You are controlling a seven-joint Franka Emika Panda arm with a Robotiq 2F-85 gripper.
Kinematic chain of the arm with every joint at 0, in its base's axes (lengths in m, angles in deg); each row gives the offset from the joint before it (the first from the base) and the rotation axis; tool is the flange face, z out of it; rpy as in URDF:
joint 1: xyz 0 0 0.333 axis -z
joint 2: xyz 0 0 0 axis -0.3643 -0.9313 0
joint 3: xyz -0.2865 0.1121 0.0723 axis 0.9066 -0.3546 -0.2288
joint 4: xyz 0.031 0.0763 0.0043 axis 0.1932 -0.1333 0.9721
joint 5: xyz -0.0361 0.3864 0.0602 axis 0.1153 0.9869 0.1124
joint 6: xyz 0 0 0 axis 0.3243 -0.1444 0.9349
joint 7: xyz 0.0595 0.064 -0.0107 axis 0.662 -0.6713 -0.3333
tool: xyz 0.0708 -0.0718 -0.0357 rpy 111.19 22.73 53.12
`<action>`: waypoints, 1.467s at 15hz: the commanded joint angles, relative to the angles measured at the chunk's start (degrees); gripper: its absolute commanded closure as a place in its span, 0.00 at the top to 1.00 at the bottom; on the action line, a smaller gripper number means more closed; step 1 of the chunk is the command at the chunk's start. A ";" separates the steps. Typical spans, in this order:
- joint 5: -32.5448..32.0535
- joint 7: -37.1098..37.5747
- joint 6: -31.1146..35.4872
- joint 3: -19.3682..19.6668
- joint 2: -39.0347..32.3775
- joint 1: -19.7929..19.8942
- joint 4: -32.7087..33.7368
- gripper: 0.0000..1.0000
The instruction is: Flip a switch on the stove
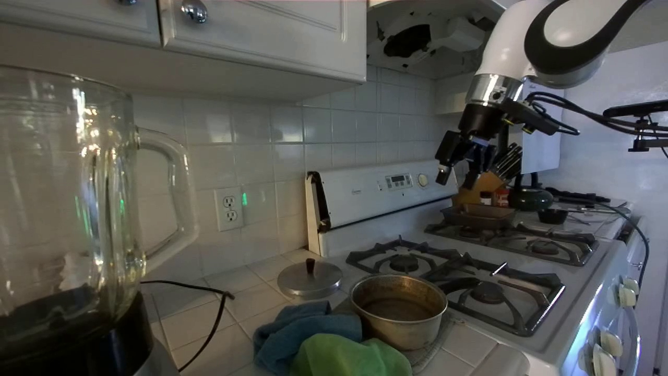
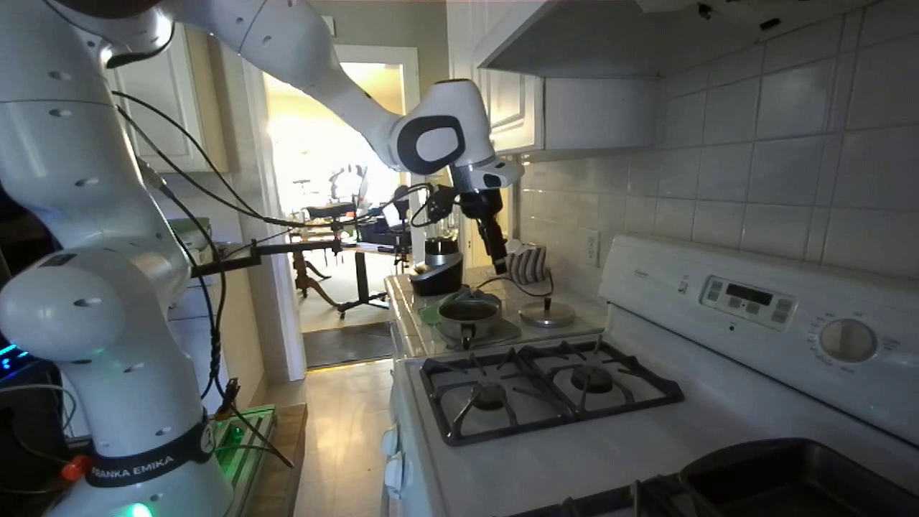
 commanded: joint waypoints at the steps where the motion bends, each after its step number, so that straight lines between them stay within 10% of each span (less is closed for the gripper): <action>1: -1.85 2.04 1.77 1.03 -7.68 -0.28 7.43 1.00; 12: -17.39 8.32 3.90 9.18 -23.88 -4.32 26.89 1.00; 13: -18.28 8.66 3.61 10.04 -25.11 -4.95 28.51 0.79; 22: -22.22 10.44 2.39 17.06 -34.19 -9.27 40.51 0.16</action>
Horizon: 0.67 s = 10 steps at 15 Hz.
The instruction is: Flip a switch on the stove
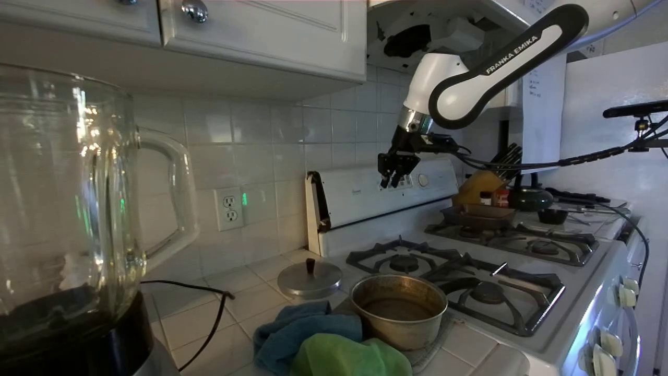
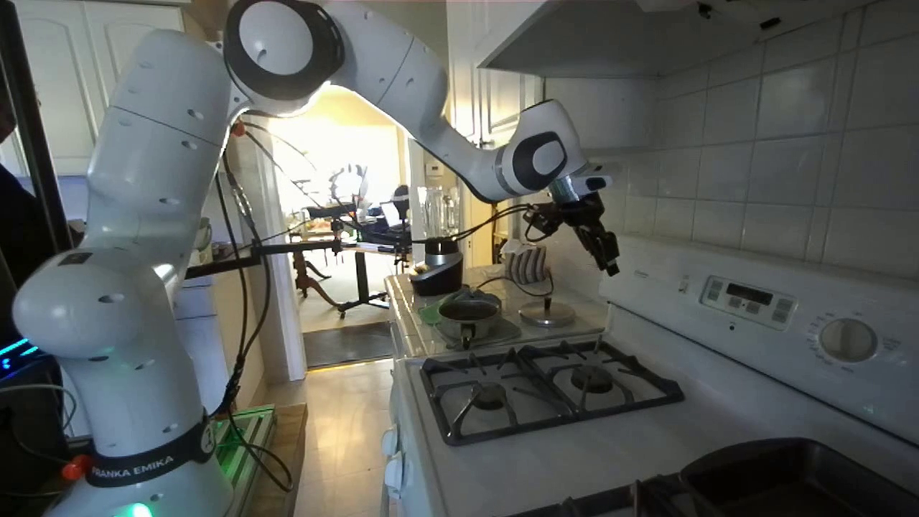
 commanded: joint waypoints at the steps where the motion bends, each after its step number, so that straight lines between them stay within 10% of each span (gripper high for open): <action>1: -3.14 2.94 -1.86 3.37 -4.51 -2.21 6.88 0.08; 10: -7.40 4.16 -5.55 9.11 -10.32 -3.60 15.76 0.00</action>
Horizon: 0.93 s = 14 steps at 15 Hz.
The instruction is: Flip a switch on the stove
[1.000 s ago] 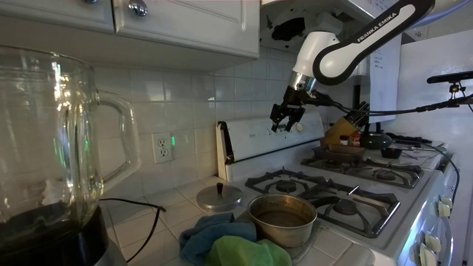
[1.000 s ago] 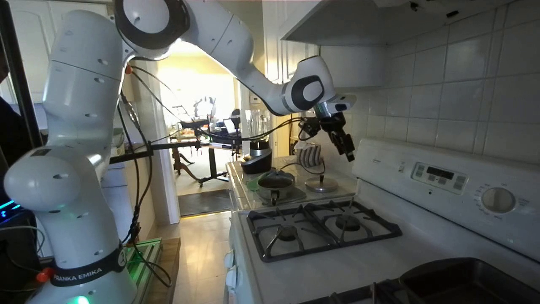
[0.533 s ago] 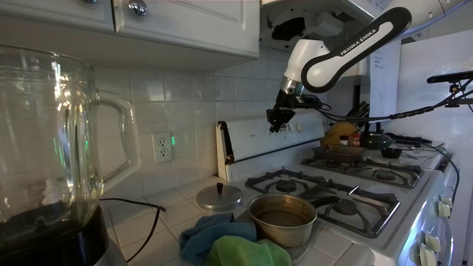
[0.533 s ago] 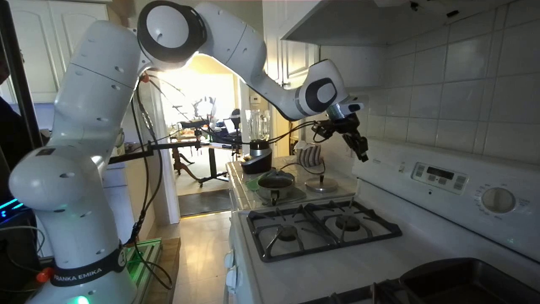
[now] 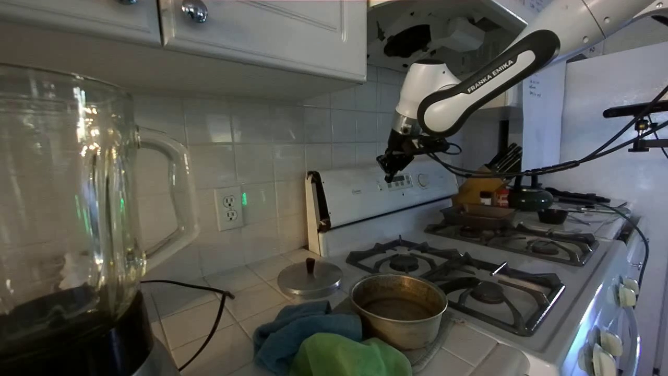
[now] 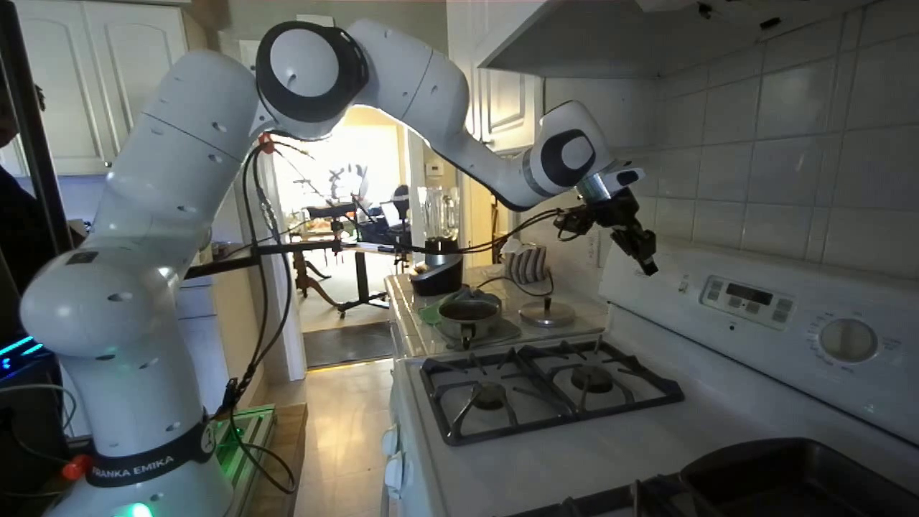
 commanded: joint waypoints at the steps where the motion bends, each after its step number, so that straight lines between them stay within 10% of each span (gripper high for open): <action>1: -2.43 2.16 -3.22 1.83 -3.63 -0.83 5.88 0.00; 14: -0.91 0.82 -7.41 1.84 -10.17 0.48 13.77 0.00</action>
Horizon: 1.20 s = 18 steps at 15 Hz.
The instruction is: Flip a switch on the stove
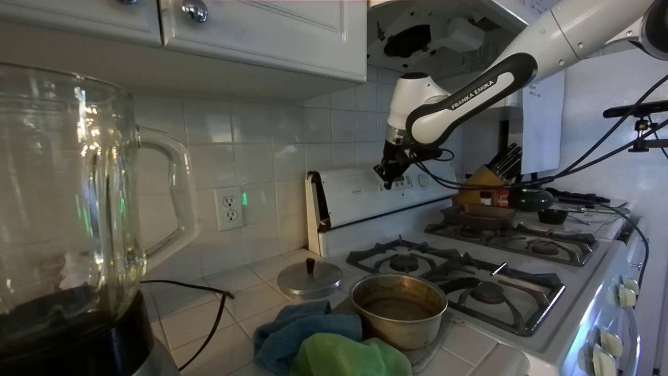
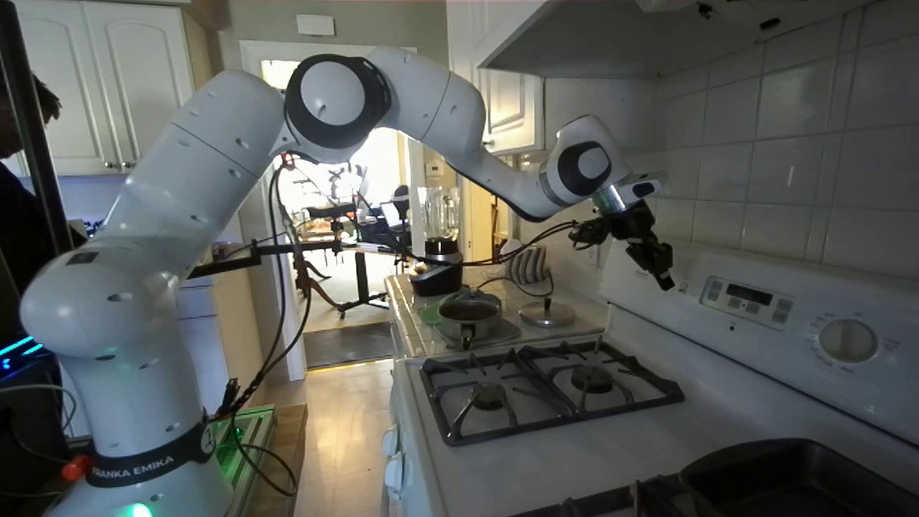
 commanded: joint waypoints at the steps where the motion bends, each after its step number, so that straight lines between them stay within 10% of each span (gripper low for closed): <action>1: -0.08 0.69 -2.27 0.18 -3.08 0.60 5.05 0.00; 18: 1.40 -0.12 -6.00 -1.11 -5.17 1.72 9.64 0.00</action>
